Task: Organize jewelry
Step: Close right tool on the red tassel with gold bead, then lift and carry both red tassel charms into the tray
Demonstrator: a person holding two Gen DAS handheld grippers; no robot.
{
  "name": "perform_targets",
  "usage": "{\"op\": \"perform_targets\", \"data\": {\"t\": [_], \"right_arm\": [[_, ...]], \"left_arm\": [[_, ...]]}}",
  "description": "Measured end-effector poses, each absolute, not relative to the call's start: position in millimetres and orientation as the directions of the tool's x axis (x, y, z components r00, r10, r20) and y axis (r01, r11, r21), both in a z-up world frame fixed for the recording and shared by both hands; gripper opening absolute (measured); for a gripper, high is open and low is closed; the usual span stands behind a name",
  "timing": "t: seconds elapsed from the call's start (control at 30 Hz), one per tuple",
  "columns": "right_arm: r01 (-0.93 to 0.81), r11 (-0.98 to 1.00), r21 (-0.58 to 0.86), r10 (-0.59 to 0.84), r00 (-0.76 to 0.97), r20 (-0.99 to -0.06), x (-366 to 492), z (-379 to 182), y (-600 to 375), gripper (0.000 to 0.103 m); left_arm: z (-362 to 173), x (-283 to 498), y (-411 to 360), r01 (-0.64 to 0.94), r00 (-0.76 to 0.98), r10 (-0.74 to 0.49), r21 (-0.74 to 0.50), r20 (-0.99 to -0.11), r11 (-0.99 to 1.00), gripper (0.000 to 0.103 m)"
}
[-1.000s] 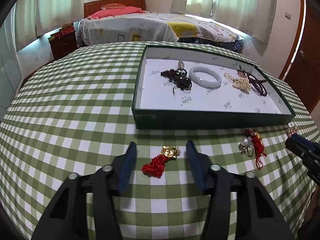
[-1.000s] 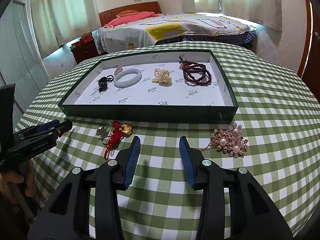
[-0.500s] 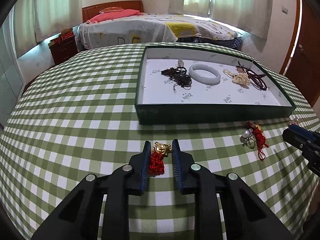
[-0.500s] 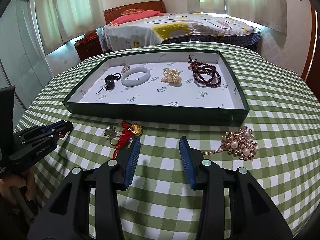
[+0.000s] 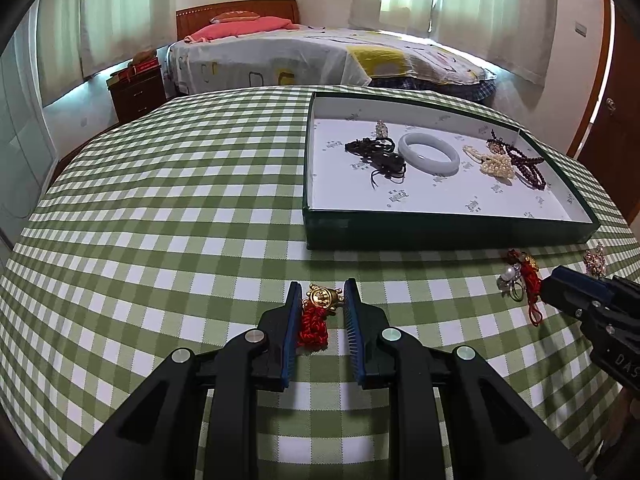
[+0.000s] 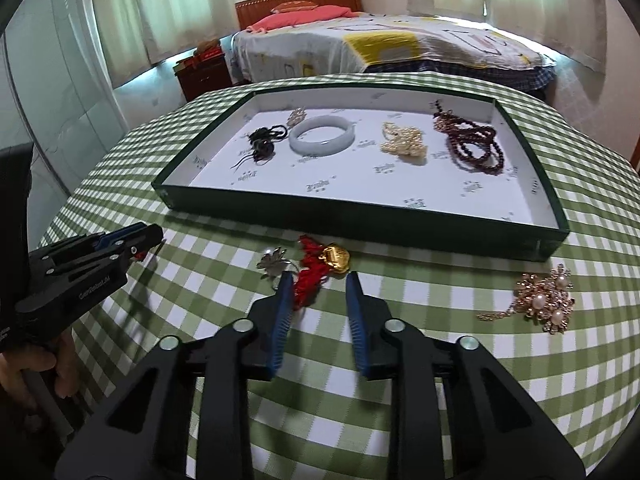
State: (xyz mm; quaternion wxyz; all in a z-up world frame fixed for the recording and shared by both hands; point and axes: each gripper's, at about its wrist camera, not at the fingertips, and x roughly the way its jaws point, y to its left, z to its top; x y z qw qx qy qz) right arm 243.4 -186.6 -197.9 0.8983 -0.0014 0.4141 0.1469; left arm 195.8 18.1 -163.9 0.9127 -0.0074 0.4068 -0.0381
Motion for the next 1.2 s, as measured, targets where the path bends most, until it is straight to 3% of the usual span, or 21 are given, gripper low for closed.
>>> {"op": "perform_targets", "data": {"t": [0.13,0.43,0.53,0.97,1.2], "right_arm": [[-0.257,0.960,0.114,0.251,0.603,-0.757,245,-201,-187,0.019],[-0.267,0.957,0.109,0.255,0.604,-0.755,248,-203,-186,0.019],[-0.282,0.952,0.121,0.273,0.599,-0.753,249,-203,-186,0.007],[-0.263,0.958,0.114,0.265,0.659,-0.704,238,-182,-197,0.002],[-0.254,0.958,0.135,0.269,0.623,-0.735,238,-192,-201,0.003]], "left_arm": [[-164,196,19,0.061,0.667,-0.073,-0.044,-0.742,0.997,0.022],[-163,197,19,0.061,0.666,-0.074,-0.044,-0.743,0.997,0.022],[-164,197,18,0.061,0.666,-0.074,-0.044,-0.742,0.997,0.022],[-153,192,15,0.066,0.686,-0.076,-0.042,-0.723,0.997,0.022],[-151,190,16,0.066,0.688,-0.075,-0.041,-0.722,0.997,0.022]]}}
